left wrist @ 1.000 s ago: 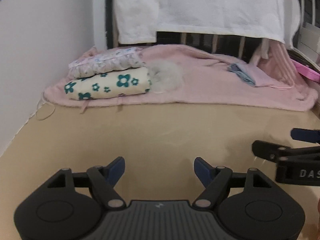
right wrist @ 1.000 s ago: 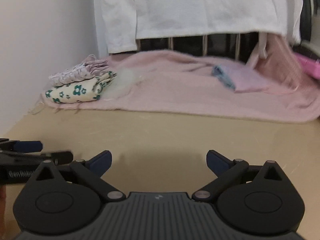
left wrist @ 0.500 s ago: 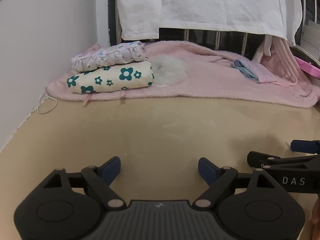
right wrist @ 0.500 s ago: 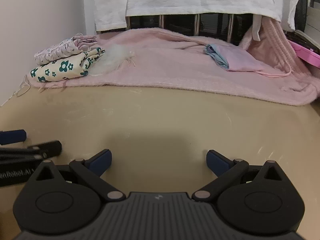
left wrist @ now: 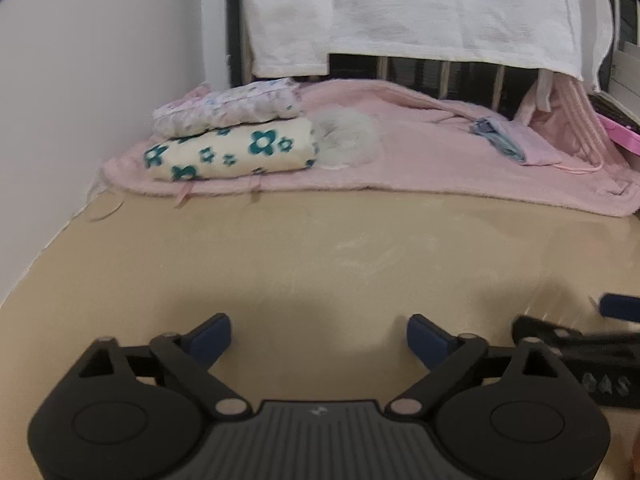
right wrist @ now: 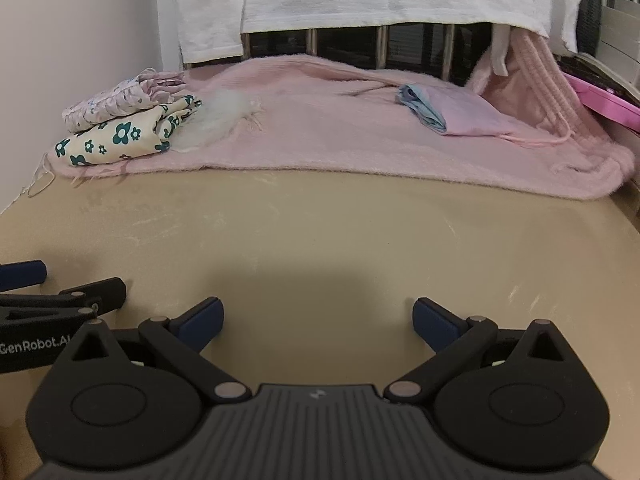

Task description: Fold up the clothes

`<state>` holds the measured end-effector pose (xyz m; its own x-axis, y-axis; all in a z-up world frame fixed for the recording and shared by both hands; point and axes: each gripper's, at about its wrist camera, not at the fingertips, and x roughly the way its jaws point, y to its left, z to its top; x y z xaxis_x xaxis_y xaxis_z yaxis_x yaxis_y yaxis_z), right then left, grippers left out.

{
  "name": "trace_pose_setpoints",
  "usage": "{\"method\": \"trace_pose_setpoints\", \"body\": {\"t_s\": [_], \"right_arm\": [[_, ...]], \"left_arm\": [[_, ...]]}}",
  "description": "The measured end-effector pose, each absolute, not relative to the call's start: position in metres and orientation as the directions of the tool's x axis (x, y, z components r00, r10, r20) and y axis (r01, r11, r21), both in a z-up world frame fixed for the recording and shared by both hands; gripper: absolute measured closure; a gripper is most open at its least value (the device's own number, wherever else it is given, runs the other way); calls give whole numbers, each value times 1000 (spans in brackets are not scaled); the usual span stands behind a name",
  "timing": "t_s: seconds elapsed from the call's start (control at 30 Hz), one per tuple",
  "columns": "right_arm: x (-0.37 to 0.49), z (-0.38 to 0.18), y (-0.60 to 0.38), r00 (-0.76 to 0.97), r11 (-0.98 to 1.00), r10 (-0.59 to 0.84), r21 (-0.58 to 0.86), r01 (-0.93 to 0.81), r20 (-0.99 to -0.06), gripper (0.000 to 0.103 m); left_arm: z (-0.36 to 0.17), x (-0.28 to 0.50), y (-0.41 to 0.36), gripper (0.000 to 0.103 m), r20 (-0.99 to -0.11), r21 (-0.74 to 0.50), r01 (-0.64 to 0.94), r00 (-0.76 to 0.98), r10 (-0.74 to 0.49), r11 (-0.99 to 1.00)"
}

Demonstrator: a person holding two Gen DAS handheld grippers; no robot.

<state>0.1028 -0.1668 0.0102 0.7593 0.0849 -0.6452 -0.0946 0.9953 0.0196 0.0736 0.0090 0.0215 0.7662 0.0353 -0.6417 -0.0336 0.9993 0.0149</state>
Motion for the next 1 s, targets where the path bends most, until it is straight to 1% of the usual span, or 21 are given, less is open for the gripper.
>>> {"method": "trace_pose_setpoints", "body": {"t_s": [0.07,0.2,0.33,0.43,0.57,0.67,0.8,1.0], "right_arm": [[92,10,-166,760,996,80,20,-88,-645,1],[55,11,-170,760,997,70,20,-75,-646,1],[17,13,-182,766,994,113,67,-91,-633,1],[-6,14,-190,770,991,132,98,-90,-624,1],[-24,15,-187,768,995,103,69,-77,-632,1],[-36,13,-178,768,995,85,18,-95,-634,0],[-38,13,-179,773,998,52,15,-55,-632,1],[-40,13,-178,773,997,69,11,-80,-631,1]], "left_arm": [[22,61,9,2,-644,15,-41,764,41,999],[22,34,9,0,-648,15,-52,760,49,999],[23,1,12,0,-645,0,-44,763,33,999],[23,-11,11,0,-648,11,-41,761,38,999],[24,-25,9,0,-647,12,-14,762,18,1000],[24,-36,9,0,-645,10,-32,763,31,999],[24,-40,8,0,-640,15,-36,768,37,999],[23,-41,7,0,-632,18,-27,774,32,999]]}}
